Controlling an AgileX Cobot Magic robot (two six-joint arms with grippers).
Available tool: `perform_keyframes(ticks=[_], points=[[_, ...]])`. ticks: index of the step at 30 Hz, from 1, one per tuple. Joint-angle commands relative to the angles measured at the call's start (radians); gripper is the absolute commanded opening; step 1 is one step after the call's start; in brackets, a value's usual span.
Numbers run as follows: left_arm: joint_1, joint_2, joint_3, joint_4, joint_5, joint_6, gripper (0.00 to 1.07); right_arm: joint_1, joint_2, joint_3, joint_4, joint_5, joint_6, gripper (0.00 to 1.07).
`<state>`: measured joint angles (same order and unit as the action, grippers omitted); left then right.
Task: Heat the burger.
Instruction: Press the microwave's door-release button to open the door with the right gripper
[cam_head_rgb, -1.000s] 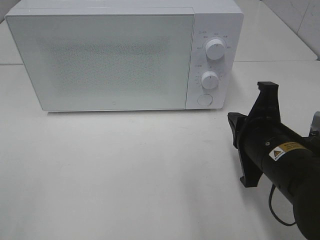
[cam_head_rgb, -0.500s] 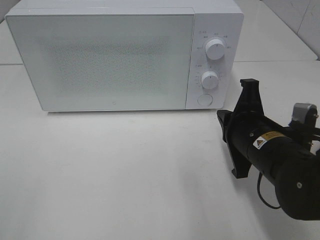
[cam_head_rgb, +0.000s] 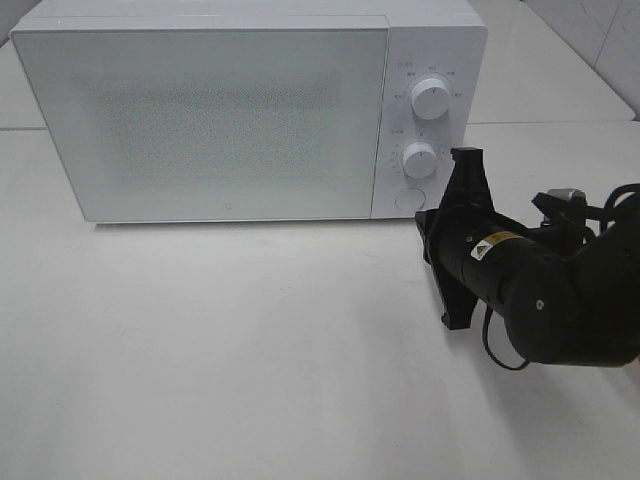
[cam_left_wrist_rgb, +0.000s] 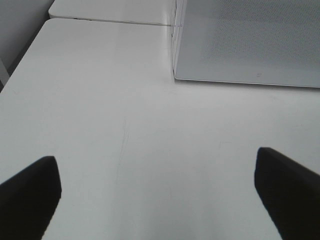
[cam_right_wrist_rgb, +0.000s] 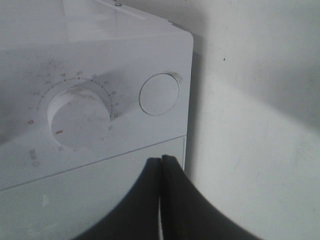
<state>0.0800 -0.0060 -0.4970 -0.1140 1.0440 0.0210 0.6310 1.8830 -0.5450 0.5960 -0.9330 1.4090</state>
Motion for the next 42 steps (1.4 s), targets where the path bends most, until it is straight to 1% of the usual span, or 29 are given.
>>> perform_keyframes(ticks=[1,7,8,12,14,15,17,22,26,27,36,42], points=[[-0.003,-0.022,0.001,-0.001,-0.010,0.002,1.01,-0.031,0.039,-0.048,-0.020,0.004,0.011,0.02],[-0.003,-0.022,0.001,-0.001,-0.010,0.002,1.01,-0.064,0.077,-0.099,-0.048,0.021,0.015,0.02],[-0.003,-0.022,0.001,-0.001,-0.010,0.002,1.01,-0.074,0.096,-0.126,-0.052,0.043,0.015,0.02],[-0.003,-0.022,0.001,-0.001,-0.010,0.002,1.01,-0.074,0.128,-0.162,-0.045,0.050,0.016,0.02],[-0.003,-0.022,0.001,-0.001,-0.010,0.002,1.01,-0.074,0.164,-0.205,-0.041,0.057,0.018,0.02],[-0.003,-0.022,0.001,-0.001,-0.010,0.002,1.01,-0.074,0.164,-0.205,-0.041,0.057,0.018,0.02],[-0.003,-0.022,0.001,-0.001,-0.010,0.002,1.01,-0.074,0.195,-0.239,-0.029,0.057,0.018,0.02],[-0.003,-0.022,0.001,-0.001,-0.010,0.001,1.01,-0.084,0.215,-0.251,0.002,0.059,0.010,0.02],[-0.003,-0.022,0.001,-0.001,-0.010,-0.001,1.01,-0.097,0.221,-0.255,-0.007,0.058,0.005,0.02],[-0.003,-0.022,0.001,-0.001,-0.010,-0.001,1.01,-0.112,0.224,-0.265,-0.017,0.062,-0.004,0.02],[-0.003,-0.022,0.001,-0.001,-0.010,-0.001,1.01,-0.130,0.250,-0.307,-0.014,0.081,-0.026,0.02],[-0.003,-0.022,0.001,-0.001,-0.010,-0.001,1.01,-0.131,0.253,-0.307,-0.007,0.065,-0.023,0.02]])
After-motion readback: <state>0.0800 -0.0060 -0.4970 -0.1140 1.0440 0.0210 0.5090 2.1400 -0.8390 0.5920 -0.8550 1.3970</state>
